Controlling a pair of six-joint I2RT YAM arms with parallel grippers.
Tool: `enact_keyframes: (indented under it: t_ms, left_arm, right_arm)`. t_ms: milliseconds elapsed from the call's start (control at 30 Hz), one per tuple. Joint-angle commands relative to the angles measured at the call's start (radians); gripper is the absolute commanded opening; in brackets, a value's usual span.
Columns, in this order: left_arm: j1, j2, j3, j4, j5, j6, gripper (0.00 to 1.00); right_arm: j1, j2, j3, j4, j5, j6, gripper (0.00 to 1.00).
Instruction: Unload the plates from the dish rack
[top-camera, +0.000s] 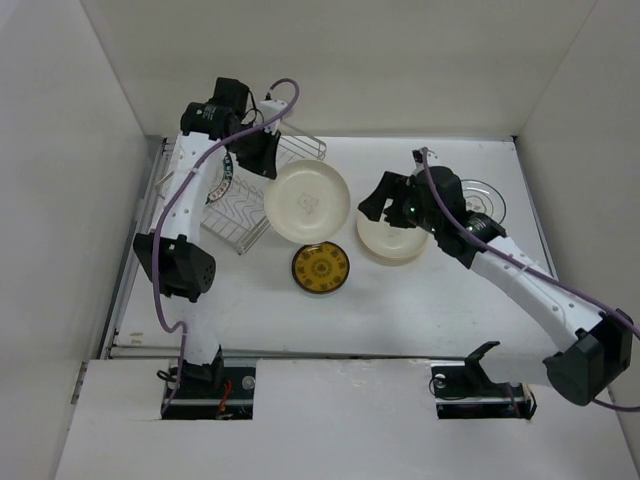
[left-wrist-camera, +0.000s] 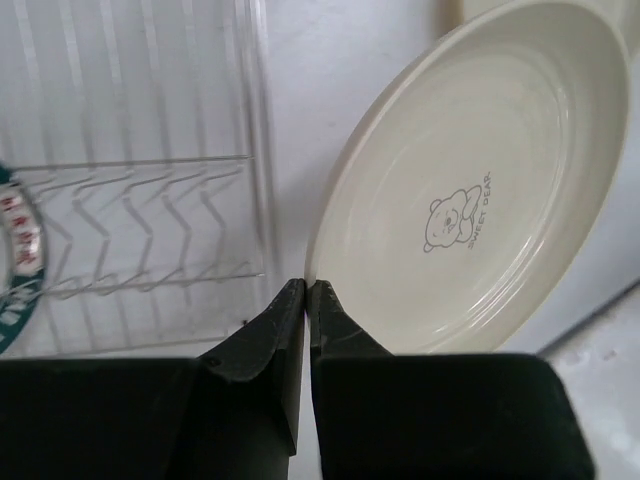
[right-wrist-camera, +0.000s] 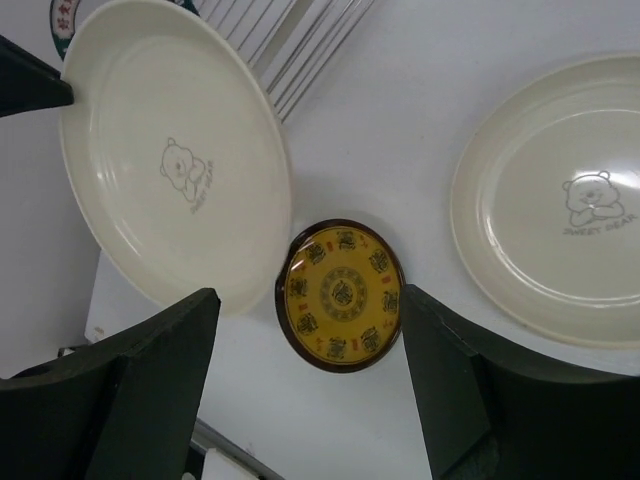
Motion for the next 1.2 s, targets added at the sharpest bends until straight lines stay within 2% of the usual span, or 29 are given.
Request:
enact_keyframes:
  t_ms: [0, 167, 333, 467, 533, 600, 667, 700, 733, 800, 833, 867, 900, 967, 1033, 1167]
  left_arm:
    - [-0.025, -0.015, 0.029, -0.072, 0.133, -0.016, 0.0]
    - [-0.066, 0.007, 0.029, -0.094, 0.166, -0.016, 0.0]
    - [-0.105, 0.007, 0.011, -0.103, 0.175, -0.016, 0.0]
    - [-0.114, -0.003, 0.011, -0.121, 0.184, -0.016, 0.0]
    - [-0.114, -0.003, 0.011, -0.13, 0.203, -0.007, 0.0]
    - [-0.114, -0.003, 0.011, -0.141, 0.215, -0.007, 0.0]
    - [-0.114, -0.003, 0.011, -0.141, 0.224, 0.002, 0.0]
    - [-0.114, -0.003, 0.011, -0.15, 0.215, 0.002, 0.0]
    - [-0.114, -0.003, 0.011, -0.15, 0.198, 0.002, 0.0]
    - [-0.114, -0.003, 0.011, -0.15, 0.171, 0.002, 0.01]
    - [-0.114, -0.003, 0.011, -0.138, 0.152, -0.007, 0.1]
    - [-0.114, -0.003, 0.011, -0.138, 0.099, -0.016, 0.4]
    - [-0.114, -0.003, 0.011, -0.126, 0.069, -0.028, 0.61]
    - [-0.114, -0.012, 0.011, -0.098, -0.022, -0.051, 0.86]
    - [-0.114, -0.022, 0.011, -0.056, -0.092, -0.097, 1.0]
    - [-0.08, -0.072, -0.008, -0.006, -0.207, -0.119, 1.0]
  right_arm:
    - [0.01, 0.066, 0.055, 0.058, -0.074, -0.032, 0.79]
    - [0.019, 0.114, 0.055, 0.045, -0.114, -0.032, 0.79]
    - [0.03, 0.145, 0.044, 0.073, -0.124, -0.032, 0.66]
    - [0.03, 0.165, 0.035, 0.108, -0.144, -0.013, 0.46]
    - [0.03, 0.165, 0.035, 0.108, -0.144, -0.003, 0.43]
    - [0.03, 0.175, 0.035, 0.108, -0.144, 0.007, 0.33]
    - [0.03, 0.175, 0.035, 0.108, -0.129, 0.007, 0.21]
    - [0.03, 0.175, 0.035, 0.094, -0.129, 0.019, 0.08]
    - [0.03, 0.175, 0.035, 0.094, -0.114, 0.028, 0.02]
    - [0.03, 0.154, 0.035, 0.073, -0.085, 0.04, 0.0]
    - [0.03, 0.154, 0.035, 0.049, -0.069, 0.051, 0.0]
    - [0.03, 0.139, 0.035, 0.033, -0.025, 0.051, 0.0]
    - [0.03, 0.129, 0.035, 0.018, 0.004, 0.071, 0.0]
    - [0.03, 0.097, 0.035, -0.03, 0.056, 0.102, 0.0]
    - [-0.01, 0.07, 0.035, -0.062, 0.119, 0.115, 0.0]
    - [-0.094, 0.018, 0.01, -0.116, 0.173, 0.14, 0.0]
